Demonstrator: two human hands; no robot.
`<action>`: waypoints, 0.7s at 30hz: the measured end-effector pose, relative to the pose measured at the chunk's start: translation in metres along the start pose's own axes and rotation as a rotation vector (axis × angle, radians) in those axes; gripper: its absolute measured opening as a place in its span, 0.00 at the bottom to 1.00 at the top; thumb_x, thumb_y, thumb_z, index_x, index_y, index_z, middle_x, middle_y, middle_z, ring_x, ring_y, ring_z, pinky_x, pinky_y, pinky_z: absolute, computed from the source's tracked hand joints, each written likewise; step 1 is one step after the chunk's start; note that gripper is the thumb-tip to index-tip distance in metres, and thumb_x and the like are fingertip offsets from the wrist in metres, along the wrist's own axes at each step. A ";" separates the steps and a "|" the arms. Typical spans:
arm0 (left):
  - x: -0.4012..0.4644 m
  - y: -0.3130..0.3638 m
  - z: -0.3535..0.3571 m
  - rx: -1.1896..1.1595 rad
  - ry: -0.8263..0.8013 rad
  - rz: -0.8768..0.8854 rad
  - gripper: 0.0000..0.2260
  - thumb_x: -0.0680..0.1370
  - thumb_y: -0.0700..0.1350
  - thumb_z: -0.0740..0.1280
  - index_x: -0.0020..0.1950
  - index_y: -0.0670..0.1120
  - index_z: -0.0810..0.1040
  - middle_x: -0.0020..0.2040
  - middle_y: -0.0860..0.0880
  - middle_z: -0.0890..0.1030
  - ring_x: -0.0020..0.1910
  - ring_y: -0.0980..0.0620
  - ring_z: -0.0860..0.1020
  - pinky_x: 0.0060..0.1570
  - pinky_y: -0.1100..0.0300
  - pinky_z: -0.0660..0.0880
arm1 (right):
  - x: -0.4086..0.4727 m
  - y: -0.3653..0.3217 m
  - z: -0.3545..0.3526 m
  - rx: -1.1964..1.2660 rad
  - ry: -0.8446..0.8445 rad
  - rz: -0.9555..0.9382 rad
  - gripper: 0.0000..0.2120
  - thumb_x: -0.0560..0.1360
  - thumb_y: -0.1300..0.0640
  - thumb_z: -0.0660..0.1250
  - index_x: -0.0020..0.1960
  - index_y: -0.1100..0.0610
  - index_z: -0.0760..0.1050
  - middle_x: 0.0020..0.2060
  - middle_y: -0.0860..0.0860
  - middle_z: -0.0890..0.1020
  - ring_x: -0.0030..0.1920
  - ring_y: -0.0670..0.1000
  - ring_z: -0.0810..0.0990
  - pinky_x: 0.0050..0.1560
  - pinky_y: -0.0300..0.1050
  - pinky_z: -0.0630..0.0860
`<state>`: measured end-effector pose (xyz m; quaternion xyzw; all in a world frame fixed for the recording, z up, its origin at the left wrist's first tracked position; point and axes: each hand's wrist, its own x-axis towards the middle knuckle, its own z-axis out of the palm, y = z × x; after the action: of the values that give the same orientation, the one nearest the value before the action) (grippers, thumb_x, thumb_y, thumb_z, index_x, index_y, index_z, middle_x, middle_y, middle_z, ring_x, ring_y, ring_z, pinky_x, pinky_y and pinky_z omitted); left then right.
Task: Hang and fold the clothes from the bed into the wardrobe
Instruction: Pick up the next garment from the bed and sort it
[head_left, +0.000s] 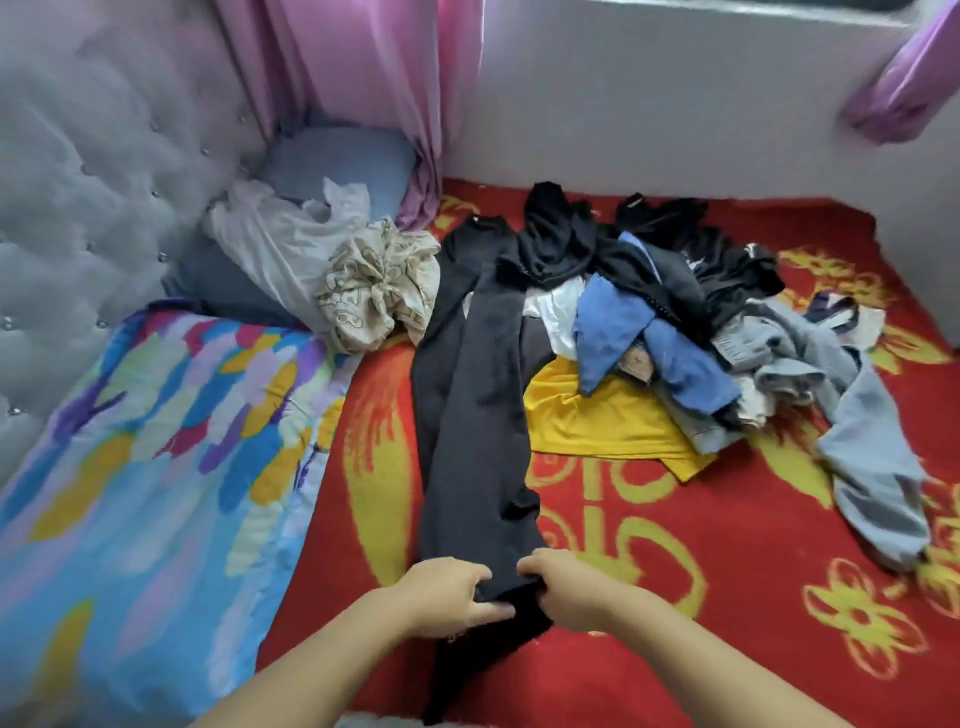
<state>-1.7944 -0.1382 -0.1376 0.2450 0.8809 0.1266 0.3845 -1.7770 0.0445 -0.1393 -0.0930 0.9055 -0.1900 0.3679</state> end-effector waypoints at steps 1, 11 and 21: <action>-0.014 0.014 -0.008 0.005 0.057 -0.001 0.23 0.77 0.64 0.60 0.60 0.47 0.75 0.53 0.49 0.82 0.56 0.46 0.77 0.46 0.56 0.70 | -0.017 -0.003 -0.007 -0.025 0.043 -0.031 0.13 0.70 0.67 0.56 0.34 0.50 0.60 0.36 0.47 0.66 0.45 0.55 0.70 0.36 0.46 0.63; -0.140 0.209 -0.083 -0.126 0.427 0.147 0.10 0.79 0.51 0.64 0.49 0.46 0.79 0.33 0.52 0.74 0.34 0.51 0.73 0.30 0.59 0.62 | -0.231 0.016 -0.085 0.117 0.680 -0.201 0.07 0.72 0.69 0.63 0.47 0.60 0.73 0.44 0.54 0.73 0.46 0.55 0.72 0.41 0.41 0.62; -0.190 0.265 -0.127 -0.565 0.703 0.224 0.06 0.75 0.46 0.69 0.39 0.52 0.83 0.32 0.56 0.81 0.32 0.59 0.77 0.37 0.64 0.72 | -0.315 0.052 -0.104 0.383 0.710 -0.076 0.07 0.77 0.46 0.65 0.47 0.49 0.78 0.42 0.50 0.83 0.44 0.51 0.81 0.40 0.40 0.69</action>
<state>-1.6889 -0.0187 0.1740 0.1666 0.8569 0.4778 0.0983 -1.6274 0.2180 0.1064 0.0152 0.9203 -0.3892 0.0356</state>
